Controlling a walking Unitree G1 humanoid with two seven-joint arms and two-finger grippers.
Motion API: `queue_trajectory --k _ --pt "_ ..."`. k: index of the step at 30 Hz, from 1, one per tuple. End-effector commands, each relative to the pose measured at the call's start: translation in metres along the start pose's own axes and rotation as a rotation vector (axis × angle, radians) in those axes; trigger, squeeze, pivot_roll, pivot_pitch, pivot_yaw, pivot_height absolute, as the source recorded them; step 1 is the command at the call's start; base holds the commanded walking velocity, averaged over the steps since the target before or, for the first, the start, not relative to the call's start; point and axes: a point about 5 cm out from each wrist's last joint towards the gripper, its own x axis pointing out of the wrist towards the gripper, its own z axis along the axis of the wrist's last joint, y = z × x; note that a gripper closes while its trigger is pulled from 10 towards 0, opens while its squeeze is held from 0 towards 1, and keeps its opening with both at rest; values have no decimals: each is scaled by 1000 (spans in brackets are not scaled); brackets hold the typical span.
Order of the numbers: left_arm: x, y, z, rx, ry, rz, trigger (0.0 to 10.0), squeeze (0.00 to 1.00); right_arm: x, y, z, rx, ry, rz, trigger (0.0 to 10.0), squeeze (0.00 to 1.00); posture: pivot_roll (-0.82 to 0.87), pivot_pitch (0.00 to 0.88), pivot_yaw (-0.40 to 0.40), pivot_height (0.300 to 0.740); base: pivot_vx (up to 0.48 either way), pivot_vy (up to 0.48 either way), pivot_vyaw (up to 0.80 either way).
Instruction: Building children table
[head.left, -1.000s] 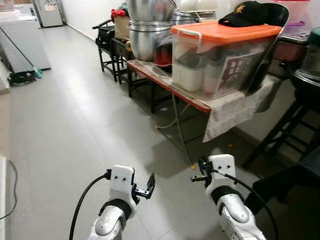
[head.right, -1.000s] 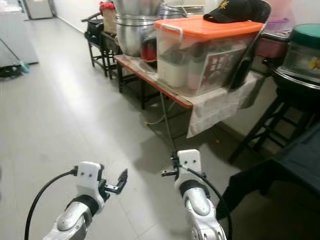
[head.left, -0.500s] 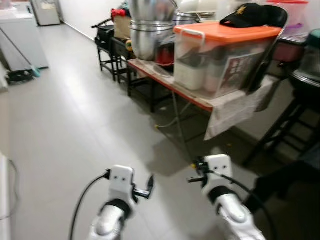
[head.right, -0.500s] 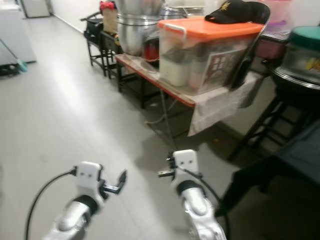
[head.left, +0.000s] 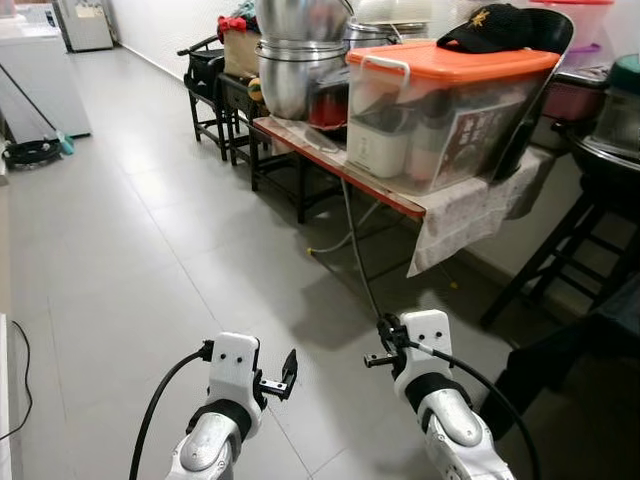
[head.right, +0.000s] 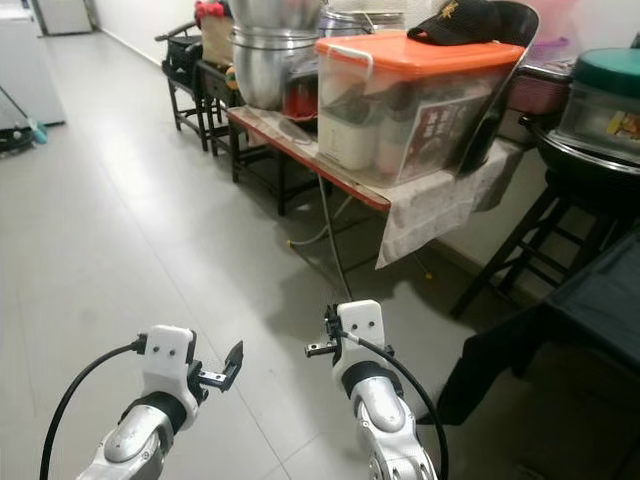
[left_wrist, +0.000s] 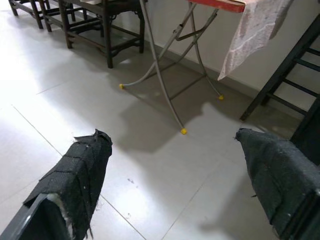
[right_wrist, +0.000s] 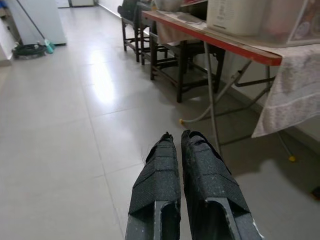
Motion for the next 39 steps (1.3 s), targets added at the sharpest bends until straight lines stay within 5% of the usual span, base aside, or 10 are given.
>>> queue_trajectory --k 1,39 --pt "0 0 -5 0 32 5 10000 0 0 -1 -2 3 16 -3 10000 0 148 0 -28 740 0 480 0" --pt "2 0 -7 4 48 12 10000 0 0 -1 -1 -4 16 5 10000 0 150 0 -32 740 0 73 0"
